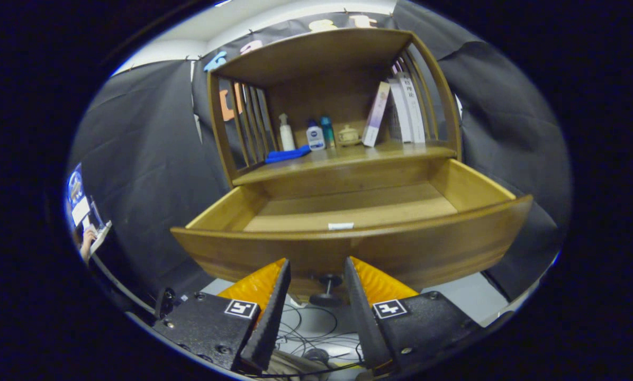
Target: Pull open the drawer, take out the items inside it, and place them on the countertop above the cabinet.
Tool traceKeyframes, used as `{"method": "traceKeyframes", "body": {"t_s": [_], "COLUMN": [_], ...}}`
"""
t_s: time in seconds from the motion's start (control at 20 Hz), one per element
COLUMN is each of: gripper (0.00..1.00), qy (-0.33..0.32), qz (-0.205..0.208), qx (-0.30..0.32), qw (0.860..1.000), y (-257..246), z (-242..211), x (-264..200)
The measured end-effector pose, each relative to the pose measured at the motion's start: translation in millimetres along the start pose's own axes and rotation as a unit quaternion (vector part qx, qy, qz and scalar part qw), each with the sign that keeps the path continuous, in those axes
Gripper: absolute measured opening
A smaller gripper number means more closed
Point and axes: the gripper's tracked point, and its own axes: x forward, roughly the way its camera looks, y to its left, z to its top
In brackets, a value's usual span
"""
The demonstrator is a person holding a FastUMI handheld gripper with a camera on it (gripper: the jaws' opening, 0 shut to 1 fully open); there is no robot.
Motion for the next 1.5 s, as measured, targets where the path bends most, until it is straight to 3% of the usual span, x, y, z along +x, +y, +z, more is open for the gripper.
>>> {"method": "traceKeyframes", "body": {"t_s": [0.1, 0.15, 0.25, 0.5, 0.65, 0.75, 0.95, 1.2, 1.5], "gripper": [0.68, 0.69, 0.71, 0.8, 0.81, 0.81, 0.8, 0.79, 0.78], "qy": [0.028, 0.042, 0.033, 0.082, 0.154, 0.191, 0.263, 0.361, 0.418], "qz": [0.006, 0.029, 0.045, 0.017, -0.004, 0.026, 0.016, 0.037, -0.002], "qx": [-0.009, -0.007, -0.016, -0.077, -0.119, -0.094, -0.063, -0.059, -0.043], "qw": [1.0, 0.999, 0.998, 0.994, 0.981, 0.977, 0.963, 0.93, 0.908], "y": [2.4, 14.1, 21.7, 6.3, -9.2, -2.2, -25.1, -17.3, -30.8], "z": [12.2, 19.4, 44.0, 65.3, 51.6, 48.0, 43.6, 20.9, -1.7], "x": [-0.6, -1.5, 2.7, 39.1, 64.4, 82.4, 116.0, 130.7, 145.4]}}
